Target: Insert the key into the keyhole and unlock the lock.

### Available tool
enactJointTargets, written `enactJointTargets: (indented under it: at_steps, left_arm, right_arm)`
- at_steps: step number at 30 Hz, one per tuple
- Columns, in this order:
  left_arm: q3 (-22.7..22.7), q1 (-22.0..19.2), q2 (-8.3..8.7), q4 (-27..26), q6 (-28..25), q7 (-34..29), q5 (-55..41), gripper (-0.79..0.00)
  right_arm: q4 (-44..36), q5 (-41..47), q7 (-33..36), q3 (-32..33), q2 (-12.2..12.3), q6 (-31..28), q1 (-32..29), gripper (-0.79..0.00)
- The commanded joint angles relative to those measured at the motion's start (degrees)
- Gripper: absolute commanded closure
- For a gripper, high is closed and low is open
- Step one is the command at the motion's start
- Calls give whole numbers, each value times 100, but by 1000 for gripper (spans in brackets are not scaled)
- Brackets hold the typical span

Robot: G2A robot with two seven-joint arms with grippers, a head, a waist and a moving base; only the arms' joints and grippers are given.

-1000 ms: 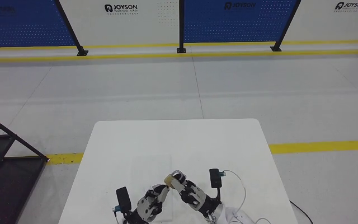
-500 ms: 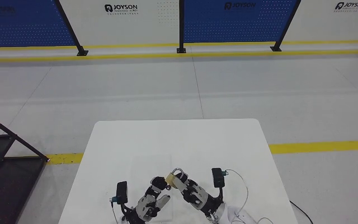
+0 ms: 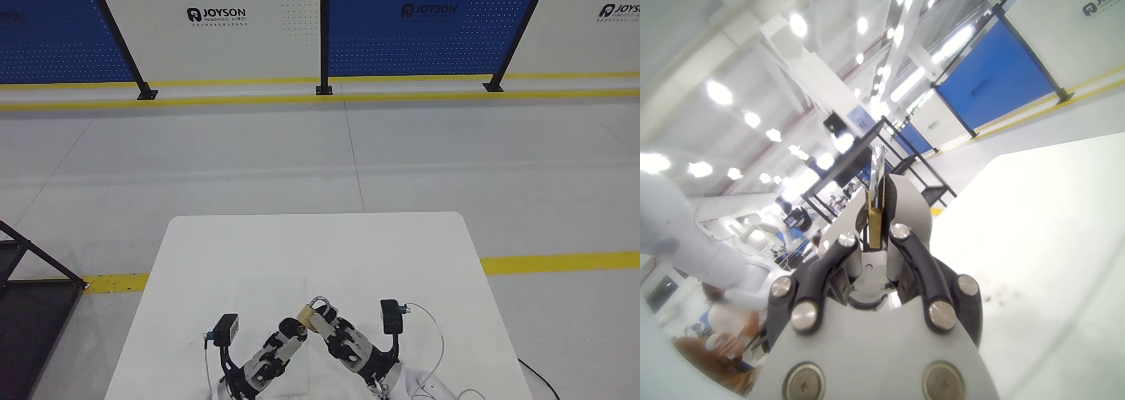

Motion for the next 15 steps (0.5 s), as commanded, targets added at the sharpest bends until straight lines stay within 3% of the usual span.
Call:
enactJointTargets:
  at_steps: [1, 9, 15]
  left_arm:
    - [5, -20, 29, -2, 0, -73, -86, -274]
    - [74, -125, 104, 23, 0, -301, -321, -206]
    - [138, -185, 118, 78, 0, -348, -335, -200]
  right_arm:
    - [14, 7, -13, -9, -3, 12, 15, 0]
    - [51, 75, -9, -9, -4, 19, 54, 0]
    - [47, 74, -11, -5, 1, 13, 47, 0]
